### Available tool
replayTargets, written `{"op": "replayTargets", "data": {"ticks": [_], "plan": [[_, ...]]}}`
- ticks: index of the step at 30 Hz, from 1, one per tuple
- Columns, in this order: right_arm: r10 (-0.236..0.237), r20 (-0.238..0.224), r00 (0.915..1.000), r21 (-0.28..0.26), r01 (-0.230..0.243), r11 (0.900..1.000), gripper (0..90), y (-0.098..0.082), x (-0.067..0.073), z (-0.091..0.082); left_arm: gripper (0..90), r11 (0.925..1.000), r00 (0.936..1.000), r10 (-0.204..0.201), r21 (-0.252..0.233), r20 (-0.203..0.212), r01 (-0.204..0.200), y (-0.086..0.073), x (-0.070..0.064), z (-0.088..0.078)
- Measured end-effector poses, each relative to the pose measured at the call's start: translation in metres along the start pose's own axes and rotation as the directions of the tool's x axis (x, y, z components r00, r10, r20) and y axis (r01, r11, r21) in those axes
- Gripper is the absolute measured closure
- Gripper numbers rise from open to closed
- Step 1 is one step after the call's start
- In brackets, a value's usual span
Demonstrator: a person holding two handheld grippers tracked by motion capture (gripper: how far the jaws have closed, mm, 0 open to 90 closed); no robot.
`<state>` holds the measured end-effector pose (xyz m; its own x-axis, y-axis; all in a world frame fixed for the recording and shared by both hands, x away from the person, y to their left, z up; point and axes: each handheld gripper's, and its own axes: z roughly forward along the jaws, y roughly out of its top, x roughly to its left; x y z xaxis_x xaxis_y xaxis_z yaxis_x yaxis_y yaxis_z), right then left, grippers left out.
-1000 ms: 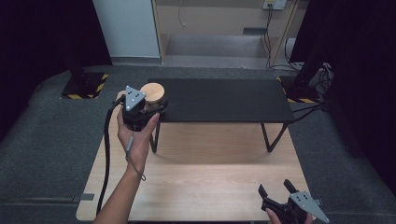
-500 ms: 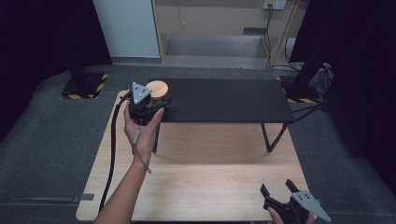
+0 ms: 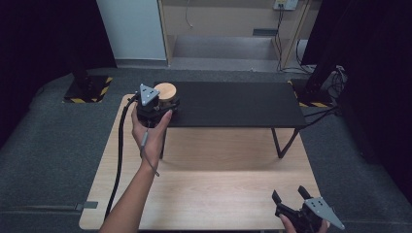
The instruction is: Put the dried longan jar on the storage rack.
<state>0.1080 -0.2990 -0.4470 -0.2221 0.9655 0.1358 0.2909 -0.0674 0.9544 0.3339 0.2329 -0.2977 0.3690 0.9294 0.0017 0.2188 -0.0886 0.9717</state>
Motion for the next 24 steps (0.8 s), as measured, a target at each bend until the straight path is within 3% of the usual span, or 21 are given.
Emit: {"op": "replayTargets", "data": {"ticks": [7,10,12,14,24], "plan": [[0.002,-0.002,1.0,0.002,-0.002,1.0,4.5,-0.001,0.0,0.001,24.6,0.9996,0.9996,0.027,-0.01,-0.009,-0.027,-0.002,-0.003,0.0],[0.002,-0.005,1.0,0.002,-0.002,1.0,4.6,-0.001,0.001,0.002,13.3,0.9992,0.9993,0.037,0.013,-0.003,-0.037,0.0,-0.002,0.002],[-0.001,-0.006,1.0,0.0,0.001,1.0,4.5,-0.001,0.001,0.002,6.7,0.9987,0.9981,0.051,0.011,-0.034,-0.05,-0.001,-0.008,0.001],[-0.002,-0.009,1.0,-0.002,0.002,1.0,4.5,-0.001,0.002,0.003,1.4,0.9992,0.9984,0.04,-0.001,-0.039,-0.04,-0.002,-0.008,-0.001],[-0.005,-0.013,0.9999,-0.002,0.005,1.0,4.4,0.0,0.004,0.003,0.6,0.9991,0.9991,0.002,-0.043,-0.043,-0.004,-0.009,-0.007,-0.01]]}}
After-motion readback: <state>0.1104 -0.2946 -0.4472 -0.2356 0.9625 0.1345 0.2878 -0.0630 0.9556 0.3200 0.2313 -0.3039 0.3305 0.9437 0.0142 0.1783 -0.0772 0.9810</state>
